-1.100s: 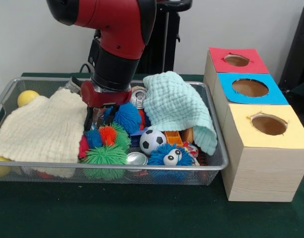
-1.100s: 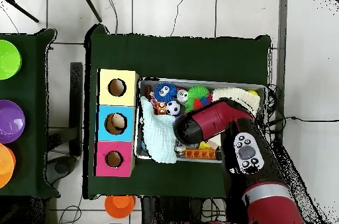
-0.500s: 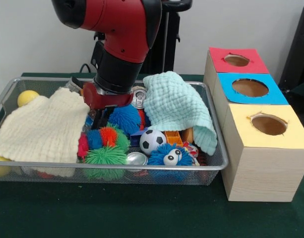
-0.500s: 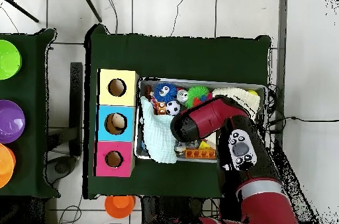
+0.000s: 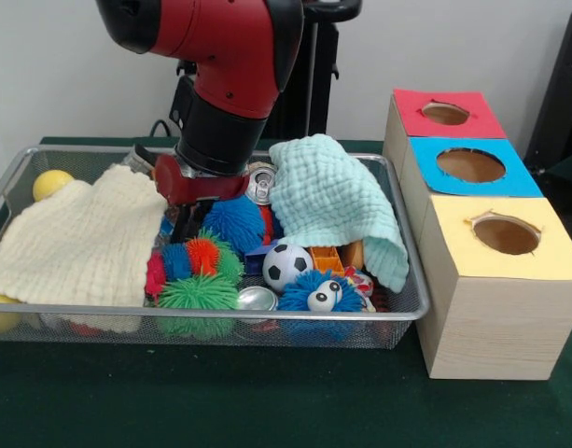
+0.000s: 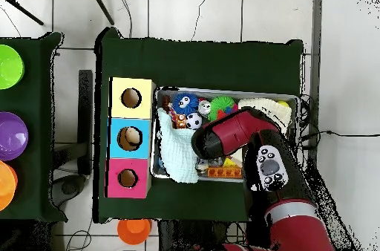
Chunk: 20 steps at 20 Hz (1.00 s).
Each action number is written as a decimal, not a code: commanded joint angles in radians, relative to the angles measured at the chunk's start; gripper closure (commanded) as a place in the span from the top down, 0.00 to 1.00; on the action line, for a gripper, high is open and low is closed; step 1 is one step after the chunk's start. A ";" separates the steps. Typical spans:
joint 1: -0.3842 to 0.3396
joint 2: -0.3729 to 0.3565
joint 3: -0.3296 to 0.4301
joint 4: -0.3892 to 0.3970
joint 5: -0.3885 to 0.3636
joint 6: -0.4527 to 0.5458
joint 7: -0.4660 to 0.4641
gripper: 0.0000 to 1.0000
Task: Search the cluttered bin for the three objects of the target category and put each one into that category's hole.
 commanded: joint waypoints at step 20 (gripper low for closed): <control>-0.031 -0.226 0.062 0.137 0.136 0.241 -0.202 0.00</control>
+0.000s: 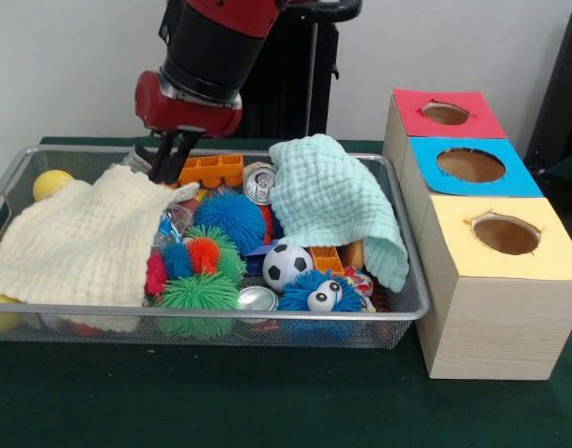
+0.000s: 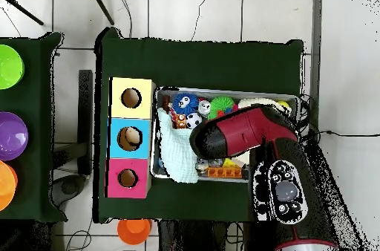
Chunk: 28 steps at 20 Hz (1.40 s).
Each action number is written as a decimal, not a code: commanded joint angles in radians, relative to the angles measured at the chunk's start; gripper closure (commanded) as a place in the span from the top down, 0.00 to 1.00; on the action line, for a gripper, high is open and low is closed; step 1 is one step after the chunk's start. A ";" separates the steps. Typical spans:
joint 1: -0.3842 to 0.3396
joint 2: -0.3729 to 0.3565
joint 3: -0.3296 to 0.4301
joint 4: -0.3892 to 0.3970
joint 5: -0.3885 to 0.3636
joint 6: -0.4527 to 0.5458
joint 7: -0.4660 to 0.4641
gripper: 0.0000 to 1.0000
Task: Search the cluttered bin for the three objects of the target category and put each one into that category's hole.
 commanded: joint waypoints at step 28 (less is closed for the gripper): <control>-0.037 0.116 0.068 0.032 -0.013 -0.060 -0.110 0.00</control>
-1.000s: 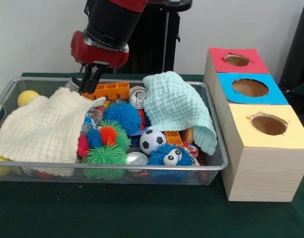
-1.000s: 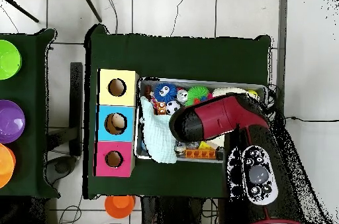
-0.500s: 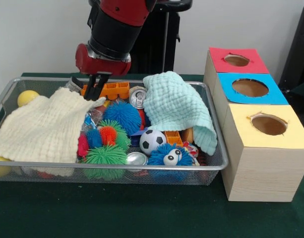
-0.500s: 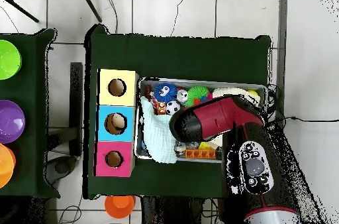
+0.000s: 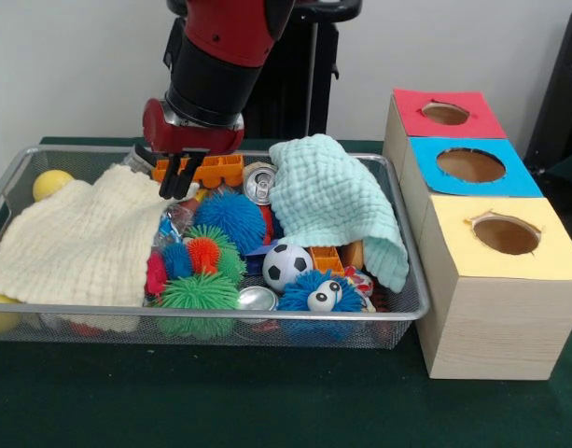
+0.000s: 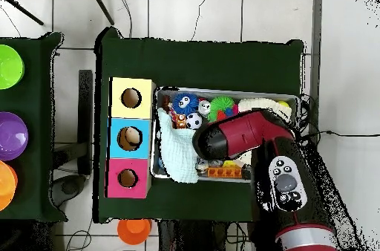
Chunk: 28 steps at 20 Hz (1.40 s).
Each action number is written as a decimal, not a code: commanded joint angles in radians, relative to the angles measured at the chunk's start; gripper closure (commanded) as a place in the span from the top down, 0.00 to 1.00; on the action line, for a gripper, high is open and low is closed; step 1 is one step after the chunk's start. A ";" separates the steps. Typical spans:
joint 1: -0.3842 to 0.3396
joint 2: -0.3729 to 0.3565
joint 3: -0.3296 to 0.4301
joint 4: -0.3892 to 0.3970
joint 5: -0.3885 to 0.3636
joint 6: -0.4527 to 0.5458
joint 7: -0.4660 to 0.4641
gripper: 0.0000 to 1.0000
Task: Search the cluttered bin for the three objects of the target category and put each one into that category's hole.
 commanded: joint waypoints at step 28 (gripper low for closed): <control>-0.075 0.041 0.122 0.088 -0.032 -0.215 -0.079 1.00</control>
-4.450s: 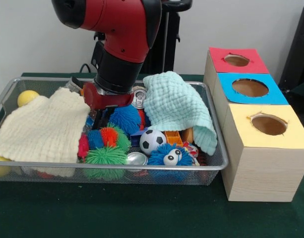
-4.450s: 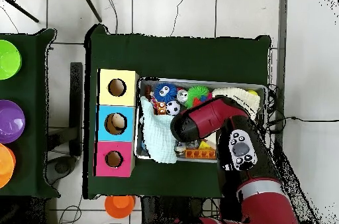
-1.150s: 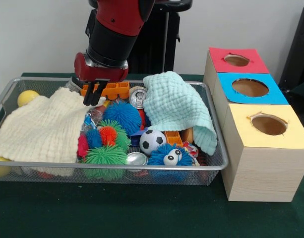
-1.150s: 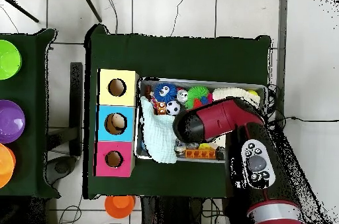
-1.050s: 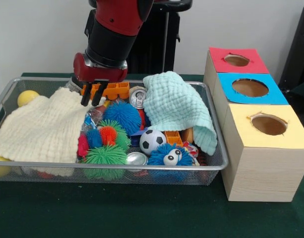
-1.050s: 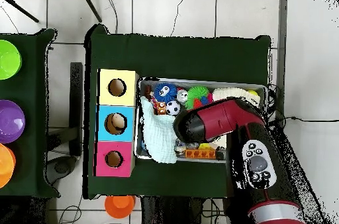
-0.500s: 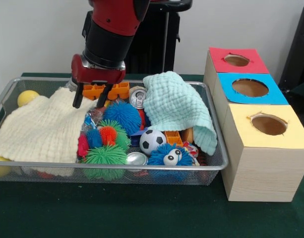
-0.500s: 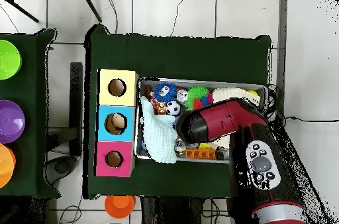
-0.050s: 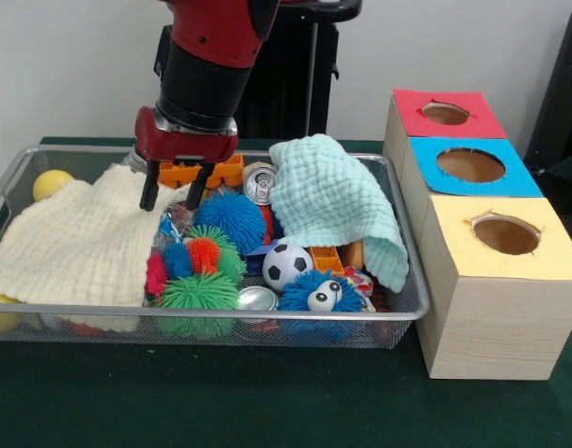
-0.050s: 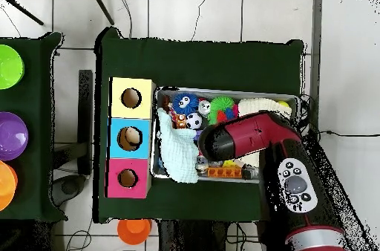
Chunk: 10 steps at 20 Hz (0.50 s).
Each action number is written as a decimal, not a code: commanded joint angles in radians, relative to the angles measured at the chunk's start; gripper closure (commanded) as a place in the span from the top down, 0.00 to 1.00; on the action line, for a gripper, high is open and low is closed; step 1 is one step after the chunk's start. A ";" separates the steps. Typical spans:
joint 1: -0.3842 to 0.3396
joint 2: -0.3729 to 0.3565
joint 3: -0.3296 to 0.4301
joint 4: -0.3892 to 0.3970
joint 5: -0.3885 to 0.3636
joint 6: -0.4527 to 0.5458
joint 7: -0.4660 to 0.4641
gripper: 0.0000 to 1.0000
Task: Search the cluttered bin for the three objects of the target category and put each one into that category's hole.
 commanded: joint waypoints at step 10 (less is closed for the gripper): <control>-0.028 0.055 0.076 0.070 -0.035 -0.122 -0.083 1.00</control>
